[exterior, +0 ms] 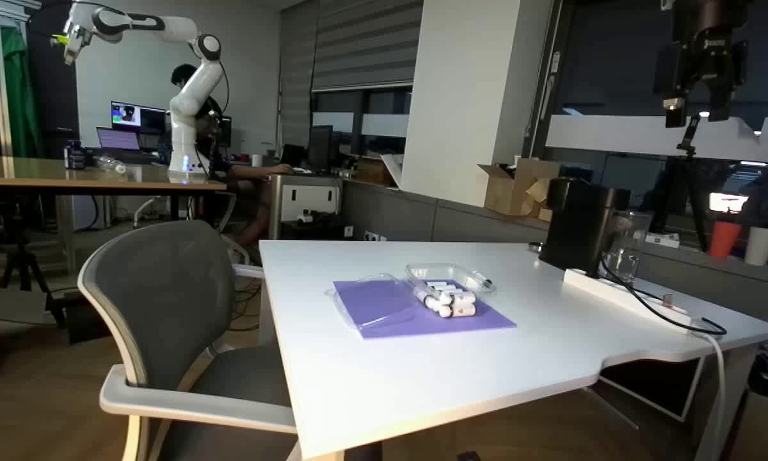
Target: Turn on the main adapter switch
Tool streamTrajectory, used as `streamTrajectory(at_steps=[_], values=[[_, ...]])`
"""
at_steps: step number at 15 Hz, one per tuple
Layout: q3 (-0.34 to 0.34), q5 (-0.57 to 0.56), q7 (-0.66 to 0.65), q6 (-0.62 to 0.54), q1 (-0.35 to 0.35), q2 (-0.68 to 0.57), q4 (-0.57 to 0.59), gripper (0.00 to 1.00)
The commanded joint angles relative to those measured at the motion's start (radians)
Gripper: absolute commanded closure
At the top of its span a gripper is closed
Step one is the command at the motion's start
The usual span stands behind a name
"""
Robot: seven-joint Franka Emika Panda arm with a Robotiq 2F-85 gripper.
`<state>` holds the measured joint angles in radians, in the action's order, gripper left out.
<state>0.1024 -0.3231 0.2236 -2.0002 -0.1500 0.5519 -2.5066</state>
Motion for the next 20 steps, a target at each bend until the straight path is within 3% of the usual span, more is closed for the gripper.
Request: streamTrajectory(at_steps=[1,8,11,17,20], values=[[0.01,-0.005,-0.005,0.004,0.012,0.0,0.002,0.0],[0.01,-0.005,-0.005,0.004,0.012,0.0,0.002,0.0],[0.099,0.008,0.12,-0.083,0.007,-0.077,0.066,0.0],[0.312,0.129,0.466,-0.274,0.006,-0.394,0.272,0.0],[0.333,0.261,0.606,-0.237,-0.032,-0.58,0.426,0.0]])
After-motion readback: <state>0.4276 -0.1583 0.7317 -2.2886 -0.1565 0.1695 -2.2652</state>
